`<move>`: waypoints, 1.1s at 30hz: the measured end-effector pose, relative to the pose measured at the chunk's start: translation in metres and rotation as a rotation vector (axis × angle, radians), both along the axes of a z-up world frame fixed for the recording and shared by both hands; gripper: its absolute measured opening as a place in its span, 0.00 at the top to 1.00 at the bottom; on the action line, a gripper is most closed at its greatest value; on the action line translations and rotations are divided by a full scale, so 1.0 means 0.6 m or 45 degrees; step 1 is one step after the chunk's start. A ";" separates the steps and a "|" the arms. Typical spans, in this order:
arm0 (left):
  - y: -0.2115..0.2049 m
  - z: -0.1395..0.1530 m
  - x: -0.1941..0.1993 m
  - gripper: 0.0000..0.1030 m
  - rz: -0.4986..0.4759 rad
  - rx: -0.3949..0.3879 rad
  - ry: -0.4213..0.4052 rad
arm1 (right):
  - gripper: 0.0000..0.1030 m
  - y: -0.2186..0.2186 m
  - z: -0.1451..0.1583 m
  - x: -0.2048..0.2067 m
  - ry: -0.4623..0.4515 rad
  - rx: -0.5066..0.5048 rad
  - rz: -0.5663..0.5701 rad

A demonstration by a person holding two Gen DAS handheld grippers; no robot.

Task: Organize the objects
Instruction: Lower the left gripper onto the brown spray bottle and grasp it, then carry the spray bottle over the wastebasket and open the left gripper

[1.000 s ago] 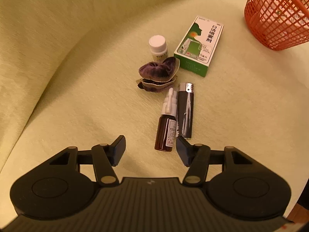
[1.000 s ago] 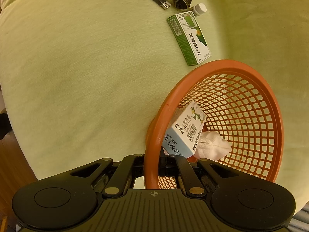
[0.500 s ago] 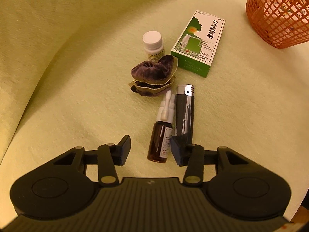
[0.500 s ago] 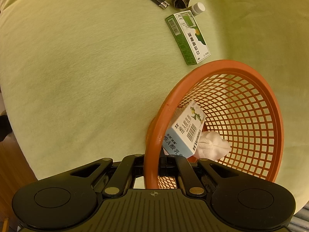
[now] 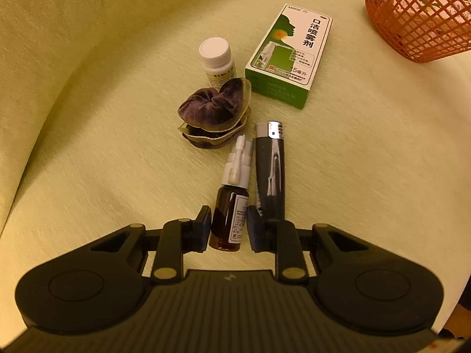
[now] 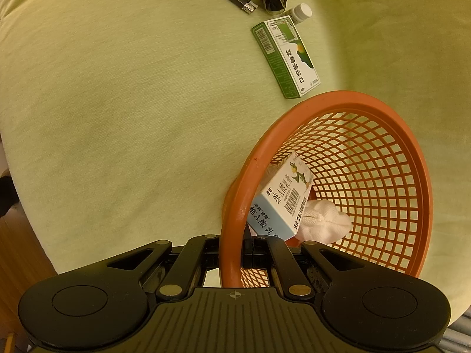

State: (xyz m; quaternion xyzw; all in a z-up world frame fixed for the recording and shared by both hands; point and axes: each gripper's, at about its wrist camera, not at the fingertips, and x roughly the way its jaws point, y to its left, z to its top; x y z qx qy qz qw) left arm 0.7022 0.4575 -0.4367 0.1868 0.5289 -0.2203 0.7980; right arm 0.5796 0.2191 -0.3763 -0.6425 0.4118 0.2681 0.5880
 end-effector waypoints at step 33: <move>0.008 0.174 -0.094 0.82 0.086 -0.135 -0.053 | 1.00 0.001 -0.001 -0.003 -0.005 -0.001 0.002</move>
